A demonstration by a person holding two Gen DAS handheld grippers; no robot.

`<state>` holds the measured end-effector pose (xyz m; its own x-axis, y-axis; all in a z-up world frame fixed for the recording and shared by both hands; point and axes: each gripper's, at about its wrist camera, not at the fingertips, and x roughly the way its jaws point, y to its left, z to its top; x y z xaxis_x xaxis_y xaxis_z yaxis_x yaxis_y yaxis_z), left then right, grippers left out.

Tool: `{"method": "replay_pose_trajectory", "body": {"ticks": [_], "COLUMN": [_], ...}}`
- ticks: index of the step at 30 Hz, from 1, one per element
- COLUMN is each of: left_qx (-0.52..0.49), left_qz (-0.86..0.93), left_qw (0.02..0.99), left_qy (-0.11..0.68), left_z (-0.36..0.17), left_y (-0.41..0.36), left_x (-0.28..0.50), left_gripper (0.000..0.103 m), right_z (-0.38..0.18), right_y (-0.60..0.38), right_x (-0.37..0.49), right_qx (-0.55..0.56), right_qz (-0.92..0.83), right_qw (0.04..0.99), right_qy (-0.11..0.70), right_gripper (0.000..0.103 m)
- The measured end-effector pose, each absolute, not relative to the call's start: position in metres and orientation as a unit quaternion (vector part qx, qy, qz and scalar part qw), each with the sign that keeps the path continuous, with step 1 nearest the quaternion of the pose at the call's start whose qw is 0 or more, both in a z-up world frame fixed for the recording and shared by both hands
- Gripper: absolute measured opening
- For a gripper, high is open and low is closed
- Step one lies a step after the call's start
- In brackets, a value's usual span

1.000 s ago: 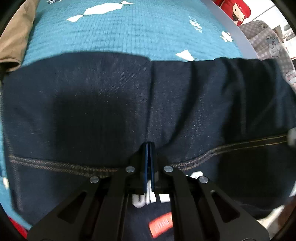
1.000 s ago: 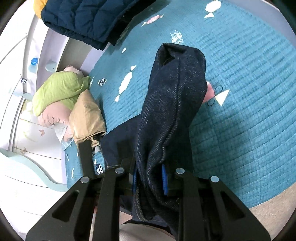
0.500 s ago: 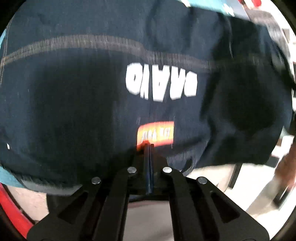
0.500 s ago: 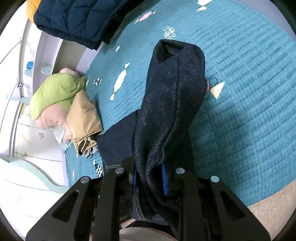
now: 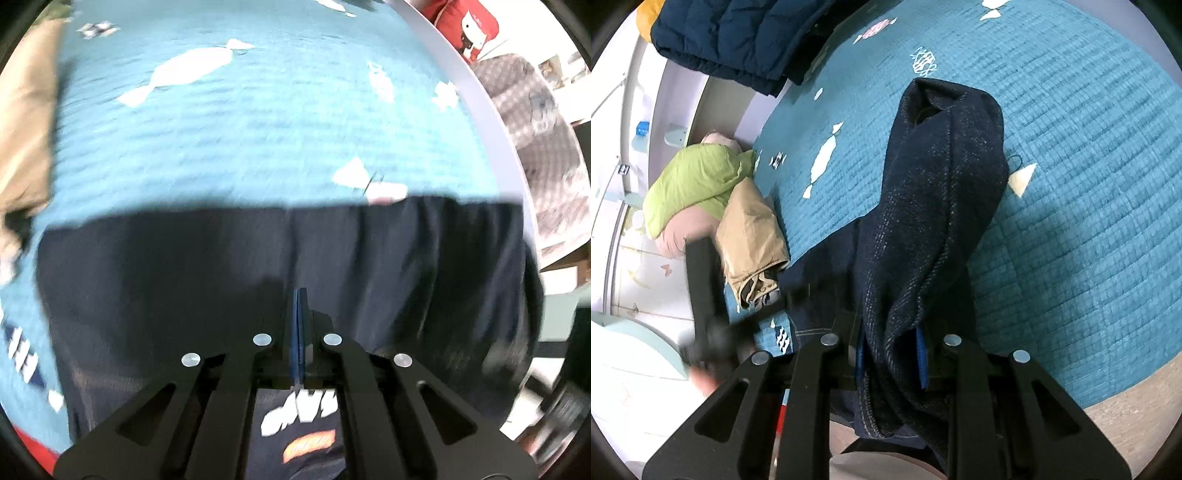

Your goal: Fold large clothes

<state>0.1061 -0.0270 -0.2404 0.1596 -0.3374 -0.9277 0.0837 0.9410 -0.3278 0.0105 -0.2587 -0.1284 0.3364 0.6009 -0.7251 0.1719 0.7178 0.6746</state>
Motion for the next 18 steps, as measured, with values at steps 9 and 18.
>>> {"method": "replay_pose_trajectory", "body": {"ticks": [9,18], "left_qx": [-0.055,-0.079], "left_qz": [-0.084,-0.109], "left_qw": [0.747,0.728], "left_qy": [0.657,0.673], "left_z": [-0.269,-0.280], "left_y": [-0.029,-0.019], "left_x": [0.104,-0.011], "left_gripper": [0.000,0.000], "right_z": [-0.132,-0.131], "right_y": [-0.268,-0.264], "right_x": [0.005,0.002], "right_qx": [0.374,0.353], "right_qz": [0.139,0.149], "right_qw": [0.731,0.735], "right_qy": [0.554,0.560], "right_gripper": [0.021,0.021]}}
